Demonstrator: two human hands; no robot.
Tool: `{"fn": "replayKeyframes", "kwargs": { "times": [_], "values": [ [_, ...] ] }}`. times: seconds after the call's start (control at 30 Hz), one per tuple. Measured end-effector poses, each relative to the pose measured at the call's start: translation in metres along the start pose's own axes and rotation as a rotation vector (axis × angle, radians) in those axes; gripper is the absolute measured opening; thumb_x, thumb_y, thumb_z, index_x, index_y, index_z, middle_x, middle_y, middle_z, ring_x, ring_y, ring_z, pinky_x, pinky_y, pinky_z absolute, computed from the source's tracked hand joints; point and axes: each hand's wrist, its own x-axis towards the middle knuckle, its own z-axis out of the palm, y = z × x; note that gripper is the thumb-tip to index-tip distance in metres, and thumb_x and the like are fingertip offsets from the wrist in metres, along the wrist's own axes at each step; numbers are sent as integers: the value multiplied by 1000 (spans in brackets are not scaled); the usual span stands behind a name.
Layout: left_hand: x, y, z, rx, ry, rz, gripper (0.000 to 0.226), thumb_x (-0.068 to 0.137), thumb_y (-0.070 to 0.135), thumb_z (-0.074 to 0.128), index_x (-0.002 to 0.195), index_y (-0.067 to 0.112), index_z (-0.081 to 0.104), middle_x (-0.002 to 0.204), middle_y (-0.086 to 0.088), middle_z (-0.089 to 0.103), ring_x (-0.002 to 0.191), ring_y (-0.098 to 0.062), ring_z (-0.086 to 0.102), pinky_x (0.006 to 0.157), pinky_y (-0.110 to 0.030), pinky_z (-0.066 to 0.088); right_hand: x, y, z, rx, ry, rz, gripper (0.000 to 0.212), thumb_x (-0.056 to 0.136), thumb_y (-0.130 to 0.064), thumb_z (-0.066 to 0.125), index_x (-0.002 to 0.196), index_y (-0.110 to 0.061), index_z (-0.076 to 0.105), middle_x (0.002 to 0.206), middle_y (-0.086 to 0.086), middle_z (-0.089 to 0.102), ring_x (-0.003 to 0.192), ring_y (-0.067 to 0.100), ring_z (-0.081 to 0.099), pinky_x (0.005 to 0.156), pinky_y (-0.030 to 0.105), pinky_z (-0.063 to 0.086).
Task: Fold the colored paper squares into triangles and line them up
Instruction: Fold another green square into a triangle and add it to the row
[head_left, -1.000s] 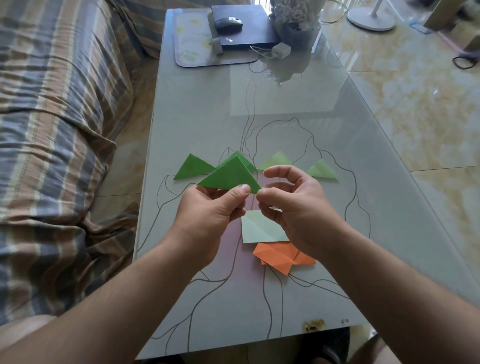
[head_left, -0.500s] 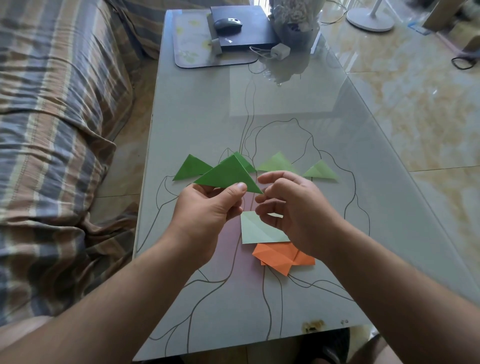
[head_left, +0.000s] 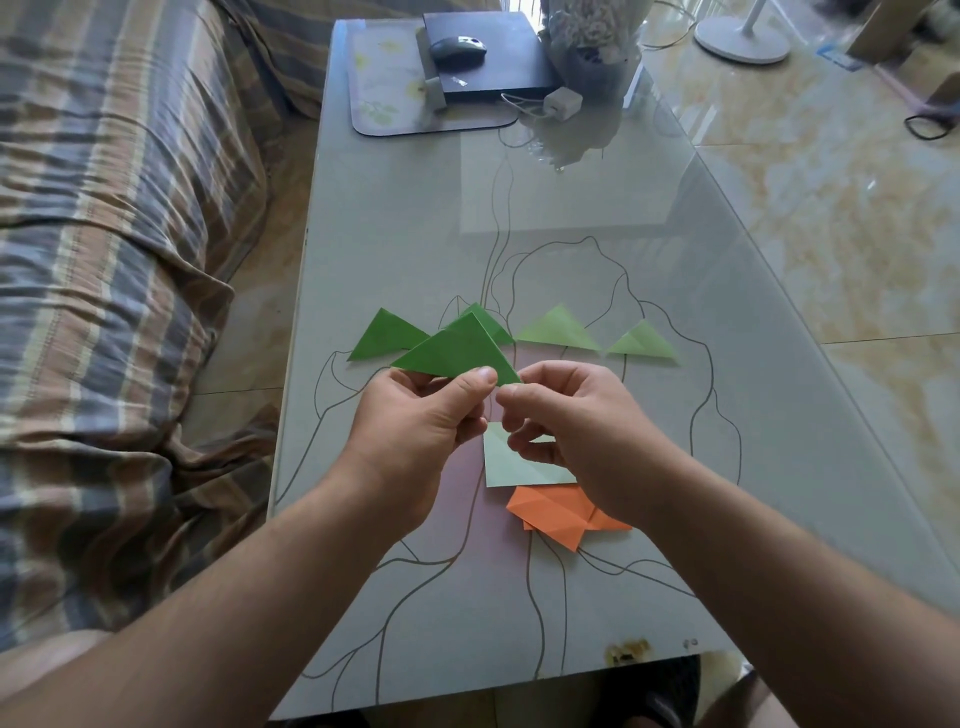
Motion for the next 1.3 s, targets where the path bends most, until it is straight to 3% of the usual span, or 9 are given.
{"fn": "replayKeyframes", "kwargs": {
  "times": [0.27,0.53,0.73,0.9,1.07,1.3],
  "values": [
    [-1,-1,3,-3,-64,-84,10,92,9,72,83,12,75,70,-3,65,66,-13,64,67,-27,57,0,3,3,12,54,-10,18,95,-7,62,78,-13,64,71,7,64,63,20,58,75,43,49],
    [0,0,0,18,-99,-82,8,89,5,72,97,8,73,76,-3,71,71,-13,67,70,-27,59,1,5,1,-30,122,-70,16,95,-4,60,81,-9,66,69,5,66,64,19,59,74,42,51],
    [2,3,0,-2,-63,-38,28,88,-2,72,115,5,66,77,0,71,69,-12,66,69,-27,57,1,4,3,-21,101,-81,19,97,-4,59,80,-9,66,66,4,64,61,17,58,75,44,51],
    [0,6,3,-45,11,-9,31,87,-5,73,109,15,62,85,-4,74,76,-16,68,73,-29,60,1,3,1,4,116,-99,19,96,-1,59,80,-9,65,65,4,63,60,18,57,75,43,50],
    [3,5,2,-99,25,-34,36,89,-5,70,113,18,57,77,3,76,66,-8,67,68,-25,58,3,3,-1,13,138,-107,17,96,0,58,81,-8,64,63,4,62,59,20,55,73,43,49],
    [8,8,-3,-94,76,-12,37,90,-2,71,116,19,57,76,2,73,69,-11,69,73,-28,60,5,0,-3,9,152,-106,18,96,-1,59,80,-8,63,64,4,62,58,19,56,72,43,49]
  ]
}}
